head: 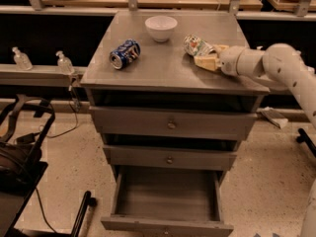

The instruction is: Pick 7up can from bottom drawer and place on counter

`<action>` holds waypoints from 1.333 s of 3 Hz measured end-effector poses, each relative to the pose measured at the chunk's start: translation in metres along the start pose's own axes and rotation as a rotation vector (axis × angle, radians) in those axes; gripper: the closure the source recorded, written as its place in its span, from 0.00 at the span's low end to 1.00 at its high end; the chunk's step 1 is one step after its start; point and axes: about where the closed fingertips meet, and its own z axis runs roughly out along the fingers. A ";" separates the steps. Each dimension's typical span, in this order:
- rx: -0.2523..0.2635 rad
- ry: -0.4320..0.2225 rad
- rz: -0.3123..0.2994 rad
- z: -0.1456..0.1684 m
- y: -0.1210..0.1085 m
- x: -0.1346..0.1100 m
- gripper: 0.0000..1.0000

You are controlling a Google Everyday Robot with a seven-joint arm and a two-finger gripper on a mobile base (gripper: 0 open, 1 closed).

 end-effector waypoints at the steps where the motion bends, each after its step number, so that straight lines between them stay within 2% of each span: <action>1: 0.000 0.002 0.003 0.001 -0.002 -0.002 0.62; 3: 0.000 0.002 0.003 -0.004 -0.004 -0.018 0.15; 4: 0.000 0.002 0.003 -0.004 -0.004 -0.019 0.00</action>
Offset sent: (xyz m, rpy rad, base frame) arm 0.0024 -0.0001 0.0016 0.0005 0.0032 -0.0009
